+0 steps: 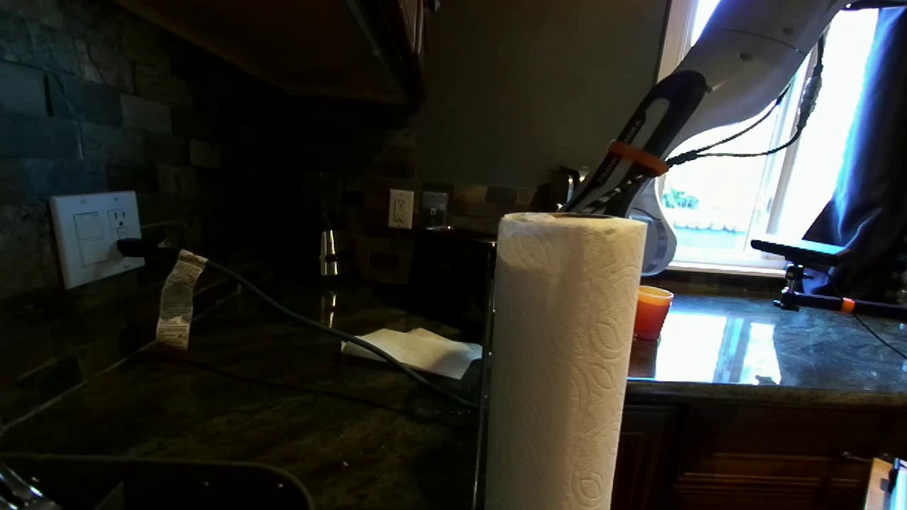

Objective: Push down the toaster lever

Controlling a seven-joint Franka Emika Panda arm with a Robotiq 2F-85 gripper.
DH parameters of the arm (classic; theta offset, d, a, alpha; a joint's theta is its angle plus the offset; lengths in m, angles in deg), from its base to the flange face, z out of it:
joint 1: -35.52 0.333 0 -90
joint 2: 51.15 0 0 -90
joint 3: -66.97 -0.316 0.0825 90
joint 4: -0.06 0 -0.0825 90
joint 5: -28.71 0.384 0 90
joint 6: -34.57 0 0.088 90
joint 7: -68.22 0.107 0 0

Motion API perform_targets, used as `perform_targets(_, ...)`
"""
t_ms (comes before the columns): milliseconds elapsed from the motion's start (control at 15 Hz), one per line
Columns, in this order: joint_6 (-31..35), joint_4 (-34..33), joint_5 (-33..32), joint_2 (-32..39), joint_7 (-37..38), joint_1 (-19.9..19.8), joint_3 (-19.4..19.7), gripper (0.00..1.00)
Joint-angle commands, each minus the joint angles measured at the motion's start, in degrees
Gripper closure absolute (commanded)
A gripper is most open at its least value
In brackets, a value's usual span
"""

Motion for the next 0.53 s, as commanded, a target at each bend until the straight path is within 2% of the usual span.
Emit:
perform_targets(0, -0.25, -0.63, -4.73, 0.63, 5.07, -2.45, -1.44, 0.35)
perform_targets(467, 0.64, -0.96, -9.44, 1.80, 7.18, -5.13, -1.87, 0.45)
